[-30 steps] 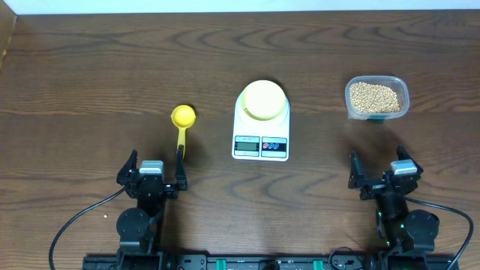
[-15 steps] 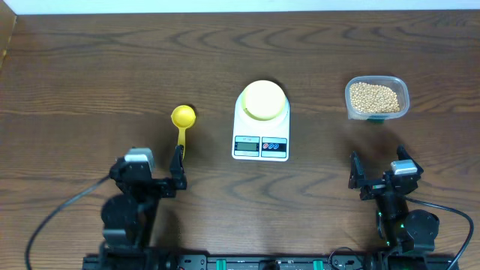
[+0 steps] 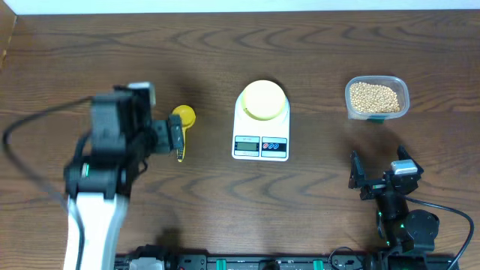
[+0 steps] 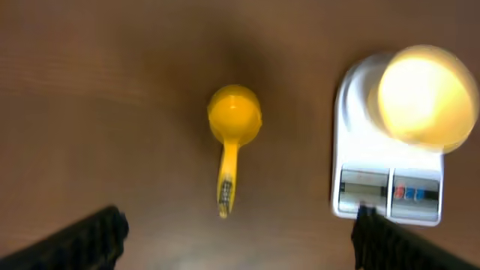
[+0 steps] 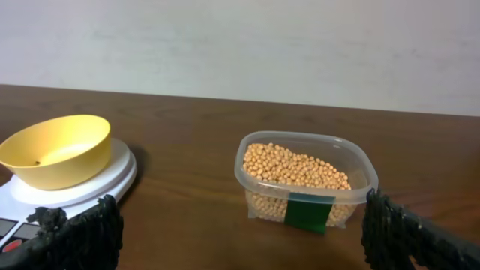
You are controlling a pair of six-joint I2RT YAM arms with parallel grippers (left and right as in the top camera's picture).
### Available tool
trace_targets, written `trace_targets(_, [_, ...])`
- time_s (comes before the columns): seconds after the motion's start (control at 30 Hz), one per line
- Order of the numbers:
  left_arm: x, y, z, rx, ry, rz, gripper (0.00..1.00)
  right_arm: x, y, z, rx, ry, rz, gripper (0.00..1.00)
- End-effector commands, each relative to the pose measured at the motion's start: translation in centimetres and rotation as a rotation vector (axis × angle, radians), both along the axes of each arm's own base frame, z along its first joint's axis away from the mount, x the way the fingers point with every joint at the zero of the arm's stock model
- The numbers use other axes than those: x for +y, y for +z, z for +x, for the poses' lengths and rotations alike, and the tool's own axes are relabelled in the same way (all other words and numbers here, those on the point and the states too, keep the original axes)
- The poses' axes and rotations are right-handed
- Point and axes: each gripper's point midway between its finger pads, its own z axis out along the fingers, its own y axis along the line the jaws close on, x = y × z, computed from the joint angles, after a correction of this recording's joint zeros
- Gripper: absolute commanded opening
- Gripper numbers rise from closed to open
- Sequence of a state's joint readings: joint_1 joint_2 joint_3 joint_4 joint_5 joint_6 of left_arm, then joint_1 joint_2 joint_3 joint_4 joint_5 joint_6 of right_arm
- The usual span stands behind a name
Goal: Scoop item into bowl and weigh 50g on scale
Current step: 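Move the left gripper forward over the yellow scoop handle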
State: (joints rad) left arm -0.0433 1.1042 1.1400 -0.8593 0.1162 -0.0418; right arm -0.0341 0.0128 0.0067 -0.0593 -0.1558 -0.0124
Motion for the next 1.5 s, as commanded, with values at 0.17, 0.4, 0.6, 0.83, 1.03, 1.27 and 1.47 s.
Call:
trace_targets(0.17, [-2.2, -10.7, 1.4, 0.44, -0.045, -0.091, 0.98, -0.1, -0.1, 0.0, 0.0, -0.005, -0.011, 0.99])
trace_targets(0.4, [-2.2, -15.3, 1.8, 0.576, -0.036, -0.092, 0.98, -0.1, -0.1, 0.0, 0.0, -0.005, -0.011, 0.99])
trace_targets(0.6, [-2.2, -17.6, 1.4, 0.654, -0.028, -0.092, 0.97, -0.1, -0.1, 0.0, 0.0, -0.005, -0.011, 0.99])
trace_targets(0.83, [-2.3, -18.3, 2.2, 0.636, -0.03, -0.092, 0.98, -0.1, -0.1, 0.0, 0.0, -0.005, -0.011, 0.99])
trace_targets(1.03, [-2.3, -19.0, 3.2, 0.605, -0.032, -0.093, 0.98, -0.1, -0.1, 0.0, 0.0, -0.005, -0.011, 0.99])
trace_targets(1.27, [-2.3, -19.3, 2.9, 0.61, -0.031, -0.092, 0.98, -0.1, -0.1, 0.0, 0.0, -0.005, -0.011, 0.99])
trace_targets(1.47, [-2.4, -19.2, 4.2, 0.557, -0.037, -0.092, 0.98, -0.1, -0.1, 0.0, 0.0, -0.005, -0.011, 0.99])
